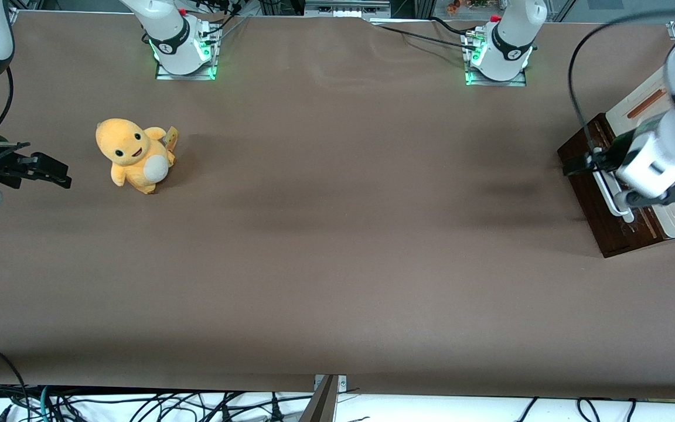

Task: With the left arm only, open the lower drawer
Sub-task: 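Lower the open left gripper toward the lower drawer's white bar handle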

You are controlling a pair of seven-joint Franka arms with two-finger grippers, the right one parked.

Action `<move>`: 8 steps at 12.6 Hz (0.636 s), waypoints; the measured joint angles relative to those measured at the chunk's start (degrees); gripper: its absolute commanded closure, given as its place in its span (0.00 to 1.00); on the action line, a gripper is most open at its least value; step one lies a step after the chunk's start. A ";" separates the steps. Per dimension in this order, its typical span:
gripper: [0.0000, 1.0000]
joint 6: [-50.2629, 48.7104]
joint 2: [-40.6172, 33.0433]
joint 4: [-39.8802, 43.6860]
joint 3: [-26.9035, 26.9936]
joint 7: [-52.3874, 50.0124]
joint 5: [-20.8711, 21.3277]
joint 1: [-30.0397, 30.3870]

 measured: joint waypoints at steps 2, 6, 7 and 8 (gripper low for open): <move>0.00 0.30 4.41 -0.20 -0.78 -6.85 7.22 -1.46; 0.00 0.50 13.36 -2.12 -3.87 -25.86 24.00 -4.11; 0.00 0.52 15.38 -3.20 -4.34 -30.85 28.21 -4.48; 0.00 0.52 17.22 -4.14 -4.47 -34.74 32.22 -4.68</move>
